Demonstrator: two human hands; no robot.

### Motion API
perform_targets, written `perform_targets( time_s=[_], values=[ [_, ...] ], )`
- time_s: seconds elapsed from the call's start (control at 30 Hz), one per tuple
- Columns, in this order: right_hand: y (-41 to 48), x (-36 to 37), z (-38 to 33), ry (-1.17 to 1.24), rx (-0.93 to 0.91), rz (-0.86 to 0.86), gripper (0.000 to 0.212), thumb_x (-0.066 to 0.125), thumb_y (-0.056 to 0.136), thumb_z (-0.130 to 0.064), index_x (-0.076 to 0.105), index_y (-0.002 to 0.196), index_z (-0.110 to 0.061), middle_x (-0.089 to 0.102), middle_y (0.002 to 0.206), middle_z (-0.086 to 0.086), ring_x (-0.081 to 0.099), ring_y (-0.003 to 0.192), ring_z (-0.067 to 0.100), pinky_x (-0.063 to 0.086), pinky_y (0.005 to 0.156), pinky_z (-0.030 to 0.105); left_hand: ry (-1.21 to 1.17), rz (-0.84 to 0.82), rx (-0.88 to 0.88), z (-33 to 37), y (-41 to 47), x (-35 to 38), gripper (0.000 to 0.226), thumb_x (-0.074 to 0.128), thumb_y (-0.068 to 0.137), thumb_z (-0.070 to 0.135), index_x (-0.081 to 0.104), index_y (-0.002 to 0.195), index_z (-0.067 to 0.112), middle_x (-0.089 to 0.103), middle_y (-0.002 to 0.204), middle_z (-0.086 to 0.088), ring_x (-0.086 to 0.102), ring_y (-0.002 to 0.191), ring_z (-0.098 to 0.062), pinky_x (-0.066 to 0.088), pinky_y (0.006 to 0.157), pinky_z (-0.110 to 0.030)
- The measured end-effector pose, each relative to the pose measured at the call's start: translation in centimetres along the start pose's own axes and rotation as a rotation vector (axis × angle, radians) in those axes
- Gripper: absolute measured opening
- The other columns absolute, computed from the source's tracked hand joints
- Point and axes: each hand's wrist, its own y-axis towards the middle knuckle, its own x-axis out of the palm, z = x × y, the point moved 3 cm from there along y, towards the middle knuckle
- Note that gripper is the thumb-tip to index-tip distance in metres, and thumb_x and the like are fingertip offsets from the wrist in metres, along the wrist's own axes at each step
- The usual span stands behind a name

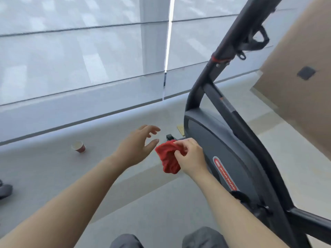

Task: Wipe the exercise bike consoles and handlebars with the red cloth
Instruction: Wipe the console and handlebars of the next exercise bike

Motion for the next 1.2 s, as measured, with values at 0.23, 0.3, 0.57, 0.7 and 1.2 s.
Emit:
perform_targets(
  time_s=[0.23,0.3,0.57,0.7,1.2],
  values=[
    [-1.5,-16.4,-22.5,0.083,-0.130,0.142,0.026,0.062,0.082,-0.018,0.060,0.080,-0.044,0.061,0.094,-0.010,0.057,0.083,-0.006,0.045,0.074,0.011,-0.057,0.065,0.140,16.5,-0.9,-20.3,0.028,0.056,0.089,0.032,0.056,0.116,0.024,0.059,0.116,0.007,0.057,0.101,-0.008,0.041,0.086,-0.022],
    [-1.8,-20.2,-27.2,0.093,-0.184,0.174,0.020,0.063,0.084,-0.021,0.063,0.084,-0.042,0.060,0.095,-0.011,0.057,0.085,-0.005,0.049,0.077,0.016,-0.084,0.076,0.175,20.1,-0.8,-24.1,0.025,0.053,0.090,0.036,0.057,0.113,0.028,0.058,0.116,0.010,0.057,0.101,-0.005,0.041,0.086,-0.023],
    [-3.2,-31.6,-37.5,0.108,-0.380,0.415,0.013,0.061,0.087,-0.019,0.070,0.095,-0.022,0.062,0.095,-0.006,0.058,0.081,0.000,0.043,0.067,0.004,-0.176,0.148,0.387,30.4,1.2,-31.9,0.016,0.044,0.093,0.036,0.059,0.100,0.038,0.061,0.104,0.014,0.055,0.094,0.005,0.041,0.081,-0.015],
    [-2.8,-37.1,-39.9,0.184,-0.409,0.538,0.012,0.062,0.086,-0.019,0.071,0.094,-0.020,0.067,0.092,-0.004,0.064,0.078,0.005,0.049,0.067,0.012,-0.196,0.171,0.471,35.0,3.0,-33.7,0.016,0.046,0.094,0.032,0.057,0.094,0.043,0.061,0.101,0.014,0.056,0.094,0.004,0.044,0.088,-0.022],
    [11.1,-50.9,-42.9,0.283,-0.556,0.484,0.007,0.064,0.086,-0.022,0.070,0.088,-0.024,0.067,0.080,-0.015,0.060,0.072,-0.003,0.052,0.071,0.018,-0.003,0.499,0.392,43.6,13.5,-37.3,0.017,0.050,0.092,0.034,0.060,0.104,0.030,0.062,0.108,0.007,0.057,0.095,-0.002,0.042,0.082,-0.018]
  ],
)
